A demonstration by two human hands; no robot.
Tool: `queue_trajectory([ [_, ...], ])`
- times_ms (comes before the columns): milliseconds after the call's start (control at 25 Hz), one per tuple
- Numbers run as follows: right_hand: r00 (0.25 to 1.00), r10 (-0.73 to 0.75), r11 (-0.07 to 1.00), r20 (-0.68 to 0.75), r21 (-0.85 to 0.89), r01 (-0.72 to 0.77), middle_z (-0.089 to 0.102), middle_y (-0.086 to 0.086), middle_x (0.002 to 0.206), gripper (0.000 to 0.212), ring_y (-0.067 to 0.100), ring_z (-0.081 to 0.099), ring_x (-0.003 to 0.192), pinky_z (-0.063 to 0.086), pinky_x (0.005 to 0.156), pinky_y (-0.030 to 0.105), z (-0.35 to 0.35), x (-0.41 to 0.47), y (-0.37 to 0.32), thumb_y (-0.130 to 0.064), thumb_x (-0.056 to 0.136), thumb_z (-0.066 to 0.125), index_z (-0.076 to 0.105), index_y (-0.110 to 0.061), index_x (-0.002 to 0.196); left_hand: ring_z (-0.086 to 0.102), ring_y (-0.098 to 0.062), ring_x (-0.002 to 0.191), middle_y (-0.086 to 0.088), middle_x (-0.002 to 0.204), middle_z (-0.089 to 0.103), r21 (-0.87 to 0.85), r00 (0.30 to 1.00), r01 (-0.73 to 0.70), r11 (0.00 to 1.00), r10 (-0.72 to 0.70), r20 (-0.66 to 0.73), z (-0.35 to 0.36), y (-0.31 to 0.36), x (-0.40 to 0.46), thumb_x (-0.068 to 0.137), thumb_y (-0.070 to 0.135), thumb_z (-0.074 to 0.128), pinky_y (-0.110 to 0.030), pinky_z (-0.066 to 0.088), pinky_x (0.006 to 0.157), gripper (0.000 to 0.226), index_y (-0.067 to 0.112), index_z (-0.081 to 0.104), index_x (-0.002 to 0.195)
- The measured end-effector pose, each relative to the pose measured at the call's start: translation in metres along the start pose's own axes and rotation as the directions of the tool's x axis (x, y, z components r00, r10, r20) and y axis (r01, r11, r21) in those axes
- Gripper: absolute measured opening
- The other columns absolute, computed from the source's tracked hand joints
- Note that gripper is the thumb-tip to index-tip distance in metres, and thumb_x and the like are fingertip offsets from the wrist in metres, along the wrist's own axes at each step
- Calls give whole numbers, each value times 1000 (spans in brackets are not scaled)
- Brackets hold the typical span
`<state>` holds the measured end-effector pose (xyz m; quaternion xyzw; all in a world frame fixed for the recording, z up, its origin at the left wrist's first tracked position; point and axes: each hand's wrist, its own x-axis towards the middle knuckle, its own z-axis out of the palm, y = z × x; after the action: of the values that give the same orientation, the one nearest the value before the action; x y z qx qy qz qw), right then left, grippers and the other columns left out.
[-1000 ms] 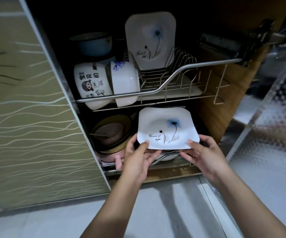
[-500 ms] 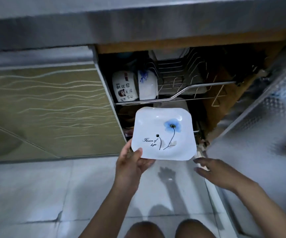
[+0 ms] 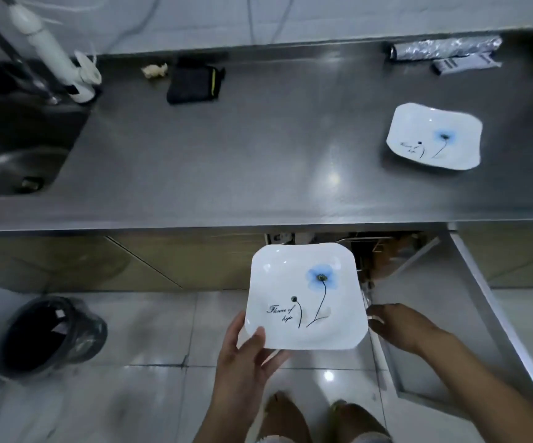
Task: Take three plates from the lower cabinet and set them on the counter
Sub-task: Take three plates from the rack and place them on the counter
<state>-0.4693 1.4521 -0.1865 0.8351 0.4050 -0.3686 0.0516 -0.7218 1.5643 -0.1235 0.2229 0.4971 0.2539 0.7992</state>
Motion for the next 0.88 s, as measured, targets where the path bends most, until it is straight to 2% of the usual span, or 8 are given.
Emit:
queue_trajectory([
  [120, 1000, 5, 1000, -7, -3, -5, 55, 7, 138, 40, 25, 54, 123, 45, 97, 33, -38, -22, -13, -37, 96, 41, 49, -24, 133, 76, -22, 73, -5, 89, 78, -24, 1000, -20, 1000, 20, -12, 19, 45, -13, 95, -2, 47, -37, 62, 65, 35, 14, 54, 124],
  [200, 1000, 5, 1000, -25, -16, -5, 59, 10, 132, 37, 27, 57, 118, 46, 91, 32, -56, -28, -22, -36, 95, 41, 53, -22, 128, 75, -21, 72, -8, 97, 75, -11, 999, -50, 999, 50, -15, 38, 74, -1, 95, -3, 45, -37, 63, 66, 35, 12, 54, 125],
  [280, 1000, 4, 999, -26, -39, -5, 63, 12, 126, 33, 28, 59, 113, 45, 80, 30, -66, -28, -28, -34, 95, 41, 56, -19, 119, 73, -22, 80, -13, 113, 68, 26, 997, -77, 997, 77, 3, 61, 98, 27, 97, -2, 43, -37, 62, 68, 39, 10, 49, 133],
  [360, 1000, 9, 998, -18, -57, -10, 63, 11, 123, 31, 28, 60, 112, 41, 75, 29, -71, -25, -33, -34, 95, 40, 55, -18, 116, 67, -29, 93, -17, 121, 61, 43, 997, -82, 996, 82, 7, 88, 117, 61, 98, -2, 40, -42, 60, 78, 43, 9, 42, 139],
  [440, 1000, 17, 997, -16, -75, -18, 62, 9, 125, 32, 26, 59, 114, 42, 77, 29, -73, -23, -36, -35, 95, 39, 54, -19, 118, 60, -36, 101, -21, 120, 58, 8, 997, -68, 998, 68, -27, 115, 130, 94, 97, -4, 40, -49, 51, 88, 45, 8, 37, 141],
  [520, 999, 34, 996, -21, -78, -35, 60, 7, 127, 33, 24, 58, 116, 44, 82, 29, -74, -18, -37, -35, 96, 37, 52, -20, 121, 56, -40, 106, -26, 129, 55, -33, 998, -65, 997, 65, -15, 142, 135, 126, 97, -5, 41, -51, 46, 90, 47, 5, 35, 142],
  [760, 996, 86, 995, 12, -52, -85, 54, 4, 133, 38, 21, 52, 124, 42, 98, 29, -71, -4, -36, -38, 96, 34, 48, -21, 127, 53, -45, 120, -23, 140, 49, -72, 999, -43, 997, 45, 25, 219, 138, 212, 96, -8, 40, -53, 48, 90, 45, 5, 39, 140],
  [880, 994, 102, 992, 31, -72, -99, 53, 6, 134, 39, 22, 53, 125, 42, 99, 30, -70, 3, -38, -38, 96, 36, 47, -17, 126, 56, -43, 115, -21, 140, 50, -53, 997, -52, 997, 55, 48, 242, 139, 238, 96, -8, 40, -52, 49, 87, 43, 8, 42, 136],
])
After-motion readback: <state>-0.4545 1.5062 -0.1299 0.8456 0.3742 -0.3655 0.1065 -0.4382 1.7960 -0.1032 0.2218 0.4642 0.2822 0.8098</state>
